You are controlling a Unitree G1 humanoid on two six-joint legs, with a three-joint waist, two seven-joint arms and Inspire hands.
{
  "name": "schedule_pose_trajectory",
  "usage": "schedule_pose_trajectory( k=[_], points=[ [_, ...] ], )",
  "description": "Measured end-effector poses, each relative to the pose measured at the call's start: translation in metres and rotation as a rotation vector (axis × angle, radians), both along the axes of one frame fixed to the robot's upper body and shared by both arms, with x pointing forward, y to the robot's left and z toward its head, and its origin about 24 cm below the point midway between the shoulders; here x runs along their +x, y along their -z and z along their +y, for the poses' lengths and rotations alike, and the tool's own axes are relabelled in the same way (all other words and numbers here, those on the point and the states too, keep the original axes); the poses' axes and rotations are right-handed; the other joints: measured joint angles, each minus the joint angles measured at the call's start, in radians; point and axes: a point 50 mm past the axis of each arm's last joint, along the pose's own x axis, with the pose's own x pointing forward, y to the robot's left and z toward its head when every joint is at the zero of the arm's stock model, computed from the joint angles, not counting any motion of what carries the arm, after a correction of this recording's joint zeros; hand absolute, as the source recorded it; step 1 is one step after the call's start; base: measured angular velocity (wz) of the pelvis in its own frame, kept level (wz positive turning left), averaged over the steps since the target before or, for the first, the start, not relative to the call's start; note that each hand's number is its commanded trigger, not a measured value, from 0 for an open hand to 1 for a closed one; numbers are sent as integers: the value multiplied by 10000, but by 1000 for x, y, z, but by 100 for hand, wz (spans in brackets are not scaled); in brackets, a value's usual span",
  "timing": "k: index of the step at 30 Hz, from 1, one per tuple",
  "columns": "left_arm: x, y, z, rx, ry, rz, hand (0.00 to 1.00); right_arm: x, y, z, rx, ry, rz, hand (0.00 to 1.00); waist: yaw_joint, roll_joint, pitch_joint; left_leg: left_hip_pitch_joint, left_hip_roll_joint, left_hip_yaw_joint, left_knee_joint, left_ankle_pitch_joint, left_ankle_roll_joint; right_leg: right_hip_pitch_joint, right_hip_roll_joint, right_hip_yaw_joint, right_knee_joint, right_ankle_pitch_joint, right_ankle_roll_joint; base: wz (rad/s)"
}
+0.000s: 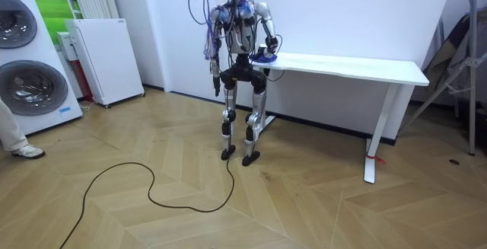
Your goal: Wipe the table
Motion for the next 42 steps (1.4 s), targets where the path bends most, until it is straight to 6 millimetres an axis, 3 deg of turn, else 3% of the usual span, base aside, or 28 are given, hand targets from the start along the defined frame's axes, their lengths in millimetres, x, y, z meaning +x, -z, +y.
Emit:
schedule_pose_trajectory(
  k=[7, 12, 20, 23, 27, 31, 33, 38, 42],
  points=[
    [-6, 0, 4, 58, -249, 105, 0, 1, 3, -7, 369, 475, 279, 100, -113, -189, 80, 30, -10, -43, 5, 0, 1, 49, -14, -39, 25, 1, 2, 2],
    [-13, 1, 5, 39, -404, 316, 0, 1, 4, -8, 466, 653, 627, 100, -172, -190, 93, 147, -6, 3, 9, 0, 2, 76, -16, 13, 21, -2, 5, -2],
    [-15, 3, -4, -260, -752, 325, 0, 2, 9, -7, 1151, 1177, 1027, 100, -91, 62, 35, 131, -9, -23, 21, 1, 3, 122, 3, 104, -40, 9, 12, -1],
    [-16, 4, -7, -398, -897, 339, 0, 7, 9, -6, 1576, 1447, 1189, 100, -93, 212, 65, 144, 7, -32, 21, 1, 3, 108, 20, 105, -39, 13, 5, 0],
    [-15, 4, -7, -477, -881, 302, 0, 36, 4, -12, 1926, 1780, 1252, 100, -20, 266, 60, -222, 18, -2, 133, 26, 41, -286, 24, 129, 71, 20, -22, 1],
    [-16, 4, -7, -613, -917, 356, 0, 72, -3, -42, 1959, 3102, 1089, 100, 86, 207, 66, -544, -11, -62, 176, 80, 106, -548, 2, 67, 70, 99, -4, 12],
    [-22, 4, -2, -611, -1081, 537, 0, 86, -8, -70, 2212, 4502, 898, 100, 116, 122, 22, -808, -46, -109, 205, 122, 150, -767, -37, 2, 70, 161, 14, 16],
    [-41, 0, 23, -12, -1567, 964, 0, 70, 0, -119, 2212, 6434, 658, 100, -111, -2, 0, -772, -151, -337, 184, 136, 173, -622, -83, -34, 40, 165, 45, 17],
    [-50, -7, 44, 700, -1890, 913, 0, 41, 11, -154, 2536, 8384, 719, 100, -356, -68, 11, -639, -178, -293, 185, 134, 175, -382, -150, -30, 24, 182, 73, 22]
  ],
)
